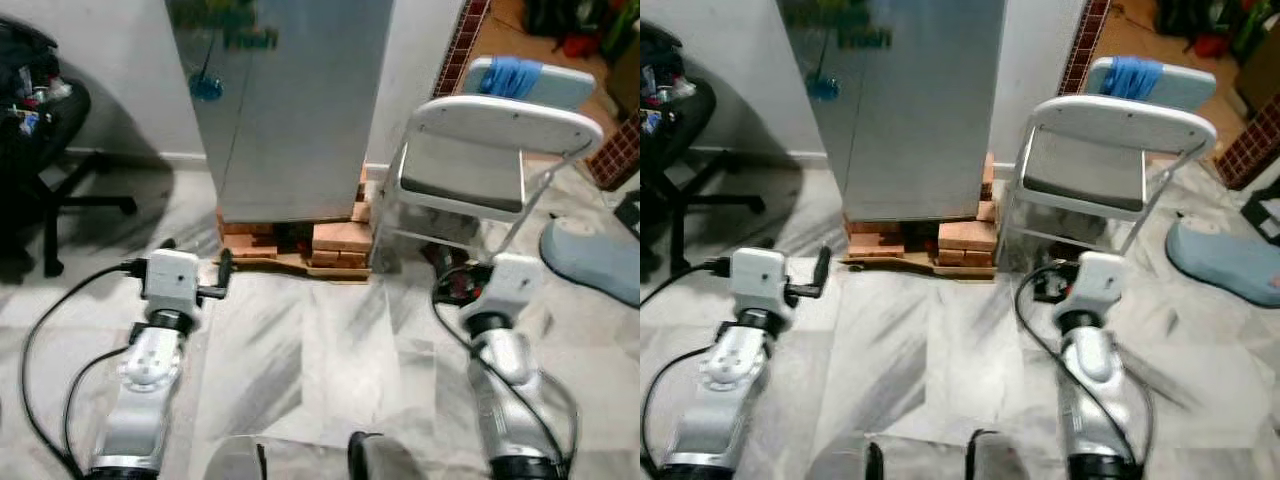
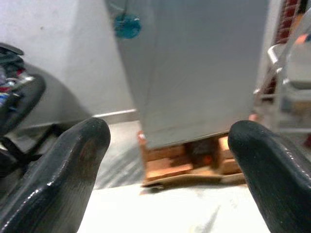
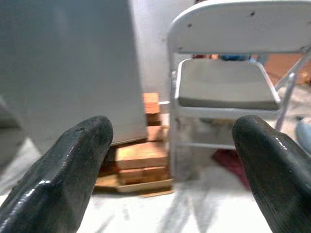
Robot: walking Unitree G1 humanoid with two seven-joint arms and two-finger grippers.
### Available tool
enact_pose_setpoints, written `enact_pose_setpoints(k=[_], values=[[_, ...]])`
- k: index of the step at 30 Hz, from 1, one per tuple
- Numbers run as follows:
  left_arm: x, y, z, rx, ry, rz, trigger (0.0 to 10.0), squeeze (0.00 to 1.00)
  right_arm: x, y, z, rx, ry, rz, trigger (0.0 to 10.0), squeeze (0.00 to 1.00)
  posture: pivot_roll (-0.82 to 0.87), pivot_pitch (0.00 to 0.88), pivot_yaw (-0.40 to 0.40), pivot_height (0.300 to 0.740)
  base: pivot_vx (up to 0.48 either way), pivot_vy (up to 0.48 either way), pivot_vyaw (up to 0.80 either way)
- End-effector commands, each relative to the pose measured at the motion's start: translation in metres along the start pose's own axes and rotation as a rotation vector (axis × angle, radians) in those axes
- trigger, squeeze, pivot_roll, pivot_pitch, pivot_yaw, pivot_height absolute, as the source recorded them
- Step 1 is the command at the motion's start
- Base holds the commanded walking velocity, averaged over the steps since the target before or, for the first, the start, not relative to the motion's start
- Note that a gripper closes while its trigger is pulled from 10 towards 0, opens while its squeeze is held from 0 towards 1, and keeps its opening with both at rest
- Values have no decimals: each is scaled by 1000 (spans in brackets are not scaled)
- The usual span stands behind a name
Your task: Restocking fridge
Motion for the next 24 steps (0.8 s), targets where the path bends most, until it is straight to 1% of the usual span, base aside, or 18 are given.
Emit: enact_pose_setpoints(k=[1,8,12,14,17,19,20,22,24], values=[[6,2,-6,-12,-16,-13,10000,0,5,-3,-12,-29,-12,-10,10000,0,54,137,-5,740,0,480,-800],[5,0,-9,-15,-21,-9,10000,0,3,-5,-13,-23,-14,3,10000,0,57,139,-17,740,0,480,-800],[4,0,-10,-18,-28,-8,10000,0,5,-1,-14,-21,-16,-1,10000,0,58,135,-23,740,0,480,-800],[1,1,-10,-17,-34,-3,10000,0,5,1,-14,-18,-21,-5,10000,0,54,120,-21,740,0,480,-800],[-7,-1,-8,-11,-71,25,10000,0,8,3,-15,-22,-22,-15,10000,0,54,103,-24,740,0,480,-800],[-8,-2,-7,-8,-66,26,10000,0,10,3,-16,-22,-22,-22,10000,0,56,95,-27,740,0,480,-800],[-9,-3,-6,-5,-63,28,10000,0,11,3,-17,-22,-24,-24,10000,0,57,93,-28,740,0,480,-638],[-12,-5,-5,-1,-59,34,10000,0,10,2,-18,-22,-34,-23,10000,0,60,90,-28,740,0,480,0],[-17,-9,-4,6,-33,39,10000,0,8,-1,-25,-37,-40,-16,10000,0,69,78,-26,740,0,480,0]])
Point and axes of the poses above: a point about 5 cm out from each wrist's last joint towards the gripper, its own y axis pointing out of the wrist towards the gripper, its own x axis along the axis of the wrist's last joint, z = x × y, the point moved 4 cm from there along y, pointing out of the wrist towards the gripper, and after that the axes turned 9 degrees about y, right-handed, at the moved point
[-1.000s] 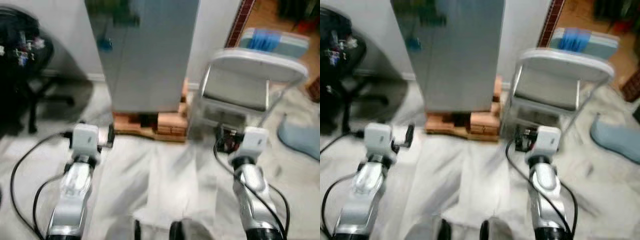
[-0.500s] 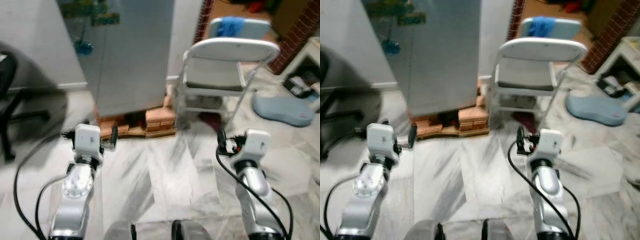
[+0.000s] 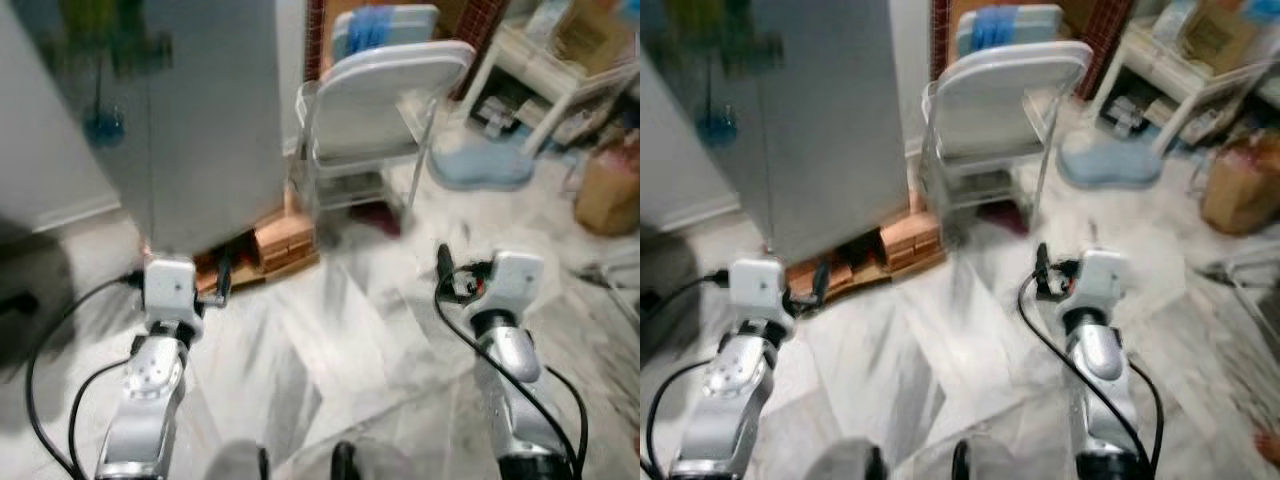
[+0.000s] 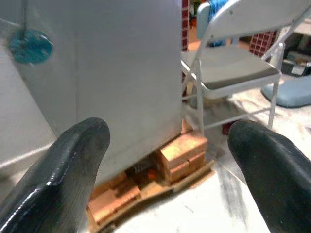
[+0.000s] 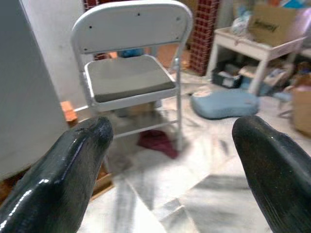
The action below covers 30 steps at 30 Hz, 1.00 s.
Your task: Restocking fridge
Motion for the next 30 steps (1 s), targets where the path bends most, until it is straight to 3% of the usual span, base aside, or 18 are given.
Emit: enact_pose_setpoints(k=[1,7,13,17,24,30], values=[[-12,-7,9,24,31,33,10000,0,-5,-2,2,2,10,10,10000,0,72,75,-25,740,0,480,0],[-18,-9,5,14,55,38,10000,0,-11,-4,-5,-16,-7,13,10000,0,78,39,-17,740,0,80,0],[-11,4,0,-12,64,7,10000,0,-14,8,4,-10,12,11,10000,0,91,22,-20,740,0,0,-208],[-14,7,5,9,60,20,10000,0,-15,9,6,4,5,12,10000,0,87,31,-26,740,0,480,-800],[-12,7,0,1,48,7,10000,0,-15,11,1,1,-4,12,10000,0,84,58,-30,740,0,480,-542],[-11,8,3,11,46,1,10000,0,-10,14,8,12,1,-8,10000,0,86,62,-26,740,0,480,-511]])
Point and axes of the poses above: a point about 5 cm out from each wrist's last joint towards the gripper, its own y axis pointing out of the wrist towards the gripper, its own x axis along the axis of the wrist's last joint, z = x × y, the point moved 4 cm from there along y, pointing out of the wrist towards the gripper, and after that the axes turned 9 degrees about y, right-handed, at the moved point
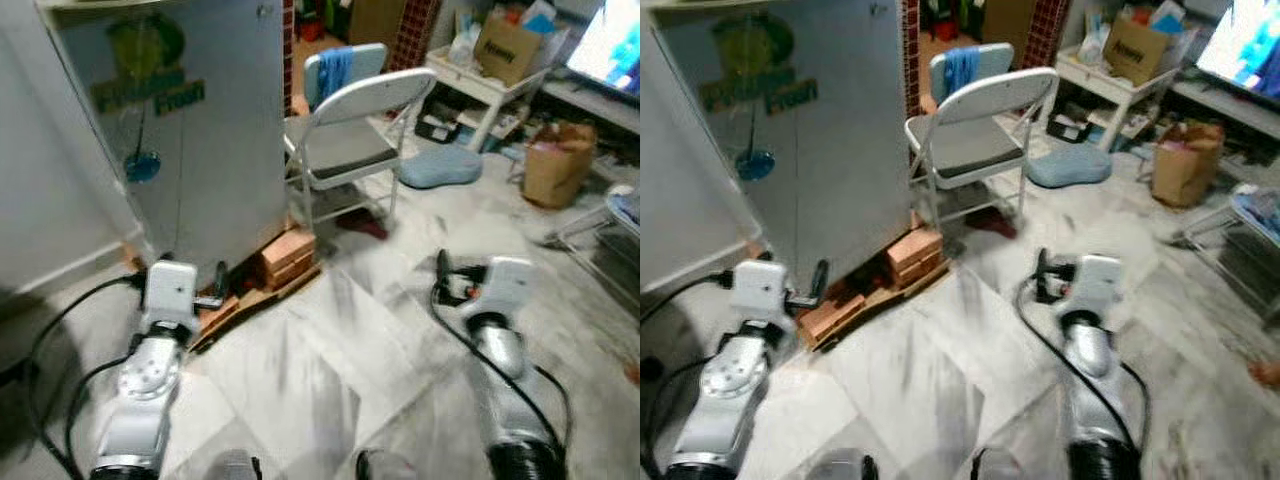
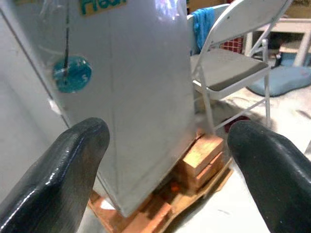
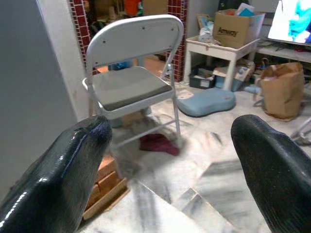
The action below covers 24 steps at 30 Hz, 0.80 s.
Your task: Restocking fridge
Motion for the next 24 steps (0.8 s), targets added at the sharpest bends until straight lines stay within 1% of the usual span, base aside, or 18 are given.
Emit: enact_pose_setpoints(k=[1,3,7,14,20,24], values=[[4,2,-6,-9,-13,-14,10000,0,6,-1,-12,-30,-17,-19,10000,0,86,62,-26,740,0,480,0],[4,2,-6,-5,-14,-14,10000,0,8,1,-6,-8,-23,-29,10000,0,90,74,-20,740,0,480,0],[4,1,-7,-8,-22,-15,10000,0,11,4,-2,3,-28,-38,10000,0,92,82,-21,740,0,480,0],[6,1,-11,-33,-21,-29,10000,0,13,7,-3,2,-31,-42,10000,0,89,96,-30,740,0,480,0],[5,-2,-14,-44,-30,-24,10000,0,11,5,-3,7,-36,-35,10000,0,90,103,-38,740,0,480,0],[4,-3,-18,-68,-33,-27,10000,0,7,3,-2,11,-47,-16,10000,0,81,108,-46,740,0,472,-800]])
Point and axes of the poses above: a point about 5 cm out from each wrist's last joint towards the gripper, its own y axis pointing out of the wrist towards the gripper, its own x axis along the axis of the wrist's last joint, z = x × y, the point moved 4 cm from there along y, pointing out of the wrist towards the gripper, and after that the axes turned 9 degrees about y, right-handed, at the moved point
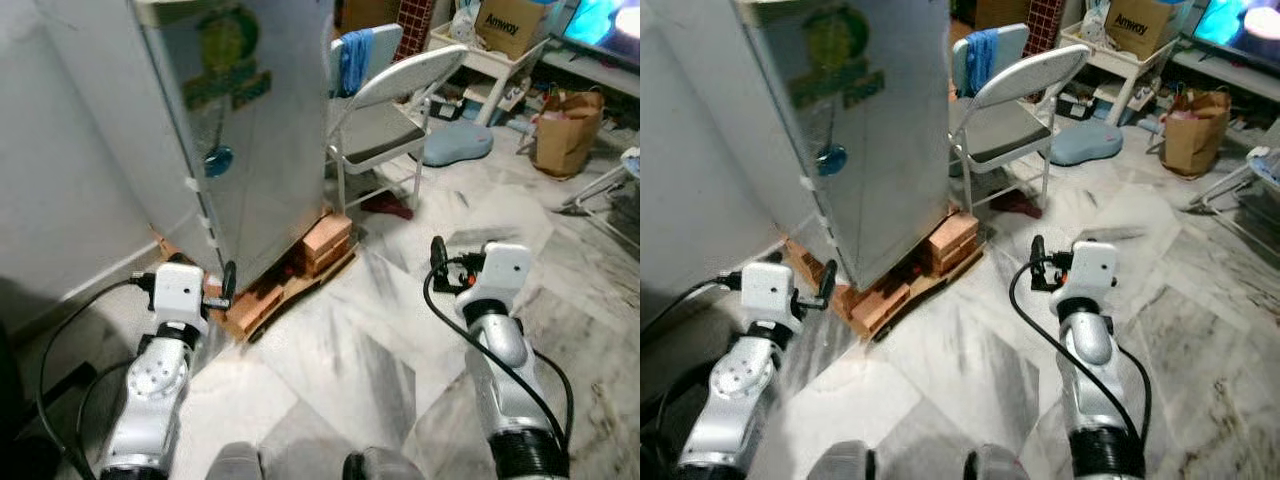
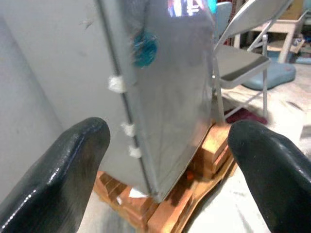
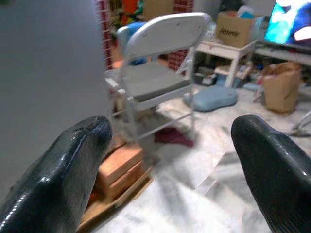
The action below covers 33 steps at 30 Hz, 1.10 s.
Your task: Restocking fridge
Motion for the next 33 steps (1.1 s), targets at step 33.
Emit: enact_pose_setpoints(k=[33], values=[[10,6,-8,-22,-45,-40,10000,0,2,-1,-11,-22,-23,5,10000,0,75,113,-49,740,152,411,-581]])
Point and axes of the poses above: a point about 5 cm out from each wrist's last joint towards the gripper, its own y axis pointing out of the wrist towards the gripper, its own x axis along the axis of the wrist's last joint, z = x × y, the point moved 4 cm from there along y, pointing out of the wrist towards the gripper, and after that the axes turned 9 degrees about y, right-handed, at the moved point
